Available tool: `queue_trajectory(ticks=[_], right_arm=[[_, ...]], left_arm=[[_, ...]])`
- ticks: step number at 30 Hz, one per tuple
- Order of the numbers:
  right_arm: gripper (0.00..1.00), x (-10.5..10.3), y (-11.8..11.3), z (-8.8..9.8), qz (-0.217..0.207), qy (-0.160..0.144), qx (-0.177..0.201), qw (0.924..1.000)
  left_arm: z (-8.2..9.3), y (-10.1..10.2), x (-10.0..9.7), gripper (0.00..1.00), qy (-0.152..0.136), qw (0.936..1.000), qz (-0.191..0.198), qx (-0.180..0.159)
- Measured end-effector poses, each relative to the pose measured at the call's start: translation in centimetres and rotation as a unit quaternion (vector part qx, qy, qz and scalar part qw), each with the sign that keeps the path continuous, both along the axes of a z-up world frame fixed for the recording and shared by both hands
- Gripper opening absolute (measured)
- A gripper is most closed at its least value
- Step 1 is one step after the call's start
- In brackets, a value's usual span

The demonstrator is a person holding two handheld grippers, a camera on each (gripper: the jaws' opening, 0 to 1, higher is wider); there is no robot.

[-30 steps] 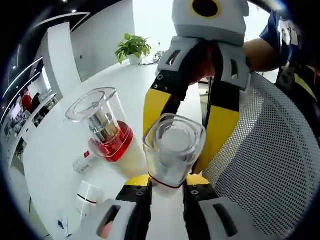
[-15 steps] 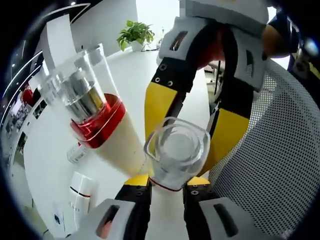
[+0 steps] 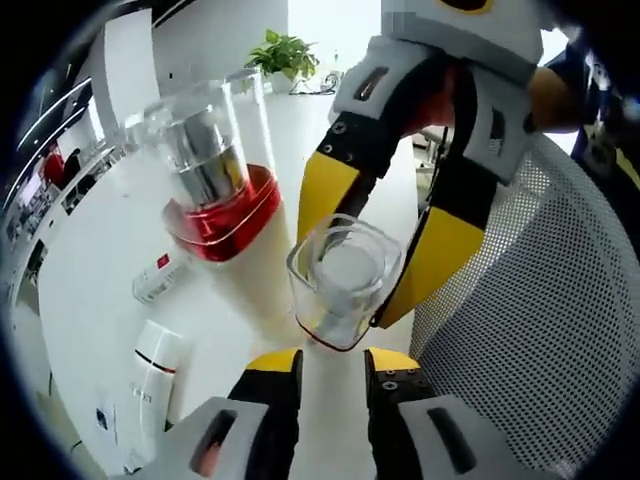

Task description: Arrange the skincare products in the storage area until every visible bottle or jar stands upright without overlapping.

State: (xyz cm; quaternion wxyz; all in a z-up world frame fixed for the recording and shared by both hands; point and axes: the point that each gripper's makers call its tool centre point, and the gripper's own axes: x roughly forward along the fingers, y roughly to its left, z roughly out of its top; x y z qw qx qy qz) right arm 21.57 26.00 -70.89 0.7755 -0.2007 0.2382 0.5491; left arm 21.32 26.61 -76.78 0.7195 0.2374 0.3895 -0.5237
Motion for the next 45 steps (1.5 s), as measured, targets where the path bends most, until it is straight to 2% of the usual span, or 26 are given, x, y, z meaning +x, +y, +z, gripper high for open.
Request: queue_trajectory(ticks=[5, 10, 13, 17, 20, 23, 26, 30, 34, 42, 43, 45], right_arm=[[0.19, 0.2, -0.2, -0.1, -0.004, -0.006, -0.005, 1.0000], [0.22, 0.0, -0.5, -0.3, -0.012, 0.009, -0.007, 0.9999], [0.22, -0.2, -1.2, -0.8, -0.020, 0.015, -0.022, 0.9994], [0.16, -0.9, -1.9, -2.0, -0.022, 0.047, -0.047, 0.9975], [0.12, -1.0, -1.6, -2.1, -0.019, 0.054, -0.047, 0.9973], [0.12, -1.1, -1.4, -2.1, -0.019, 0.055, -0.047, 0.9972], [0.13, -0.5, -1.5, -2.0, -0.027, 0.041, -0.048, 0.9977], [0.13, -0.2, -1.6, -1.9, -0.034, 0.047, -0.040, 0.9975], [0.13, -0.2, -1.8, -2.2, -0.035, 0.044, -0.050, 0.9972], [0.13, -0.1, -2.2, -2.6, -0.035, 0.043, -0.060, 0.9967], [0.13, 0.0, -2.3, -2.6, -0.036, 0.042, -0.062, 0.9966], [0.12, 0.7, -3.2, -2.7, -0.049, 0.029, -0.072, 0.9958]], left_arm=[[0.4, -0.3, -0.1, 0.23, -0.002, 1.0000, 0.001, -0.008], [0.4, -0.3, -0.1, 0.22, -0.002, 1.0000, 0.001, -0.007], [0.5, -0.4, -0.2, 0.21, 0.002, 1.0000, 0.001, -0.008], [0.4, -0.3, -0.3, 0.19, 0.009, 0.9999, 0.009, -0.002], [0.5, -0.4, -0.3, 0.18, 0.015, 0.9997, 0.019, -0.004], [0.6, -0.5, -0.1, 0.16, 0.016, 0.9994, 0.031, -0.007], [0.6, -0.5, 0.0, 0.15, 0.016, 0.9992, 0.036, -0.005], [0.5, -0.7, 0.1, 0.15, 0.016, 0.9989, 0.044, -0.004], [0.5, -0.9, 0.3, 0.15, -0.003, 0.9993, 0.037, 0.000], [0.7, -0.8, -0.1, 0.15, 0.000, 0.9998, 0.018, -0.004], [0.6, -0.6, -0.3, 0.16, 0.002, 0.9999, 0.011, 0.000], [0.4, 0.3, 0.2, 0.16, -0.016, 0.9997, 0.005, 0.018]])
